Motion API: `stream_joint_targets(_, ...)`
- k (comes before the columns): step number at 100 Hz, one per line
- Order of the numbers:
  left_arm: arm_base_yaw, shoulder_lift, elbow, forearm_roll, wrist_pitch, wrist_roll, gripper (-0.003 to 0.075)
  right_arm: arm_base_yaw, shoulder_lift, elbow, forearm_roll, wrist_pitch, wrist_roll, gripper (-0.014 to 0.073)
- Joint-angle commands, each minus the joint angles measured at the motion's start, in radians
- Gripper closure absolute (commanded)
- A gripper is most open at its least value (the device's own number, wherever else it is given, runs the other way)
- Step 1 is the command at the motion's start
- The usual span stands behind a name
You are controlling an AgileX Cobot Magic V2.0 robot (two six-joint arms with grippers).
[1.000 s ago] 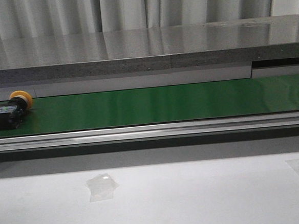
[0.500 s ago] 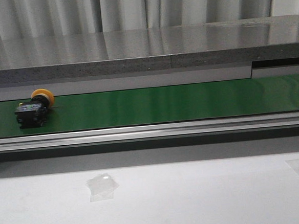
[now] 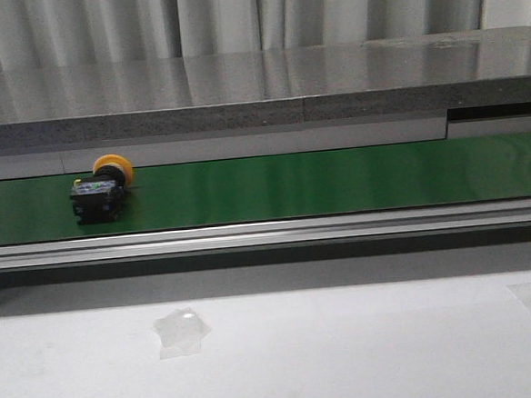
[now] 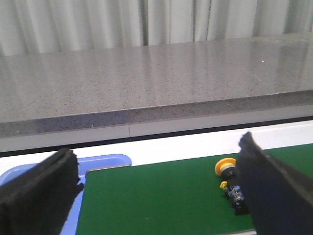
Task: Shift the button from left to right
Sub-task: 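Raise the left gripper while the conveyor carries the button toward the right arm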
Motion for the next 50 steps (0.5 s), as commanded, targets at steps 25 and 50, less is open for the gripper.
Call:
stream_joint_targets(25,-0.008,0.003,-0.029,-0.015,-0.1,-0.002,0.0407,0.0,-0.019,-0.016,0.001,-0.075,-0.01,0.0662)
stream_joint_targets(50,-0.008,0.003,-0.029,-0.015,-0.1,-0.002,0.0738,0.0,-0.019,-0.016,0.004,-0.133,-0.01,0.0662)
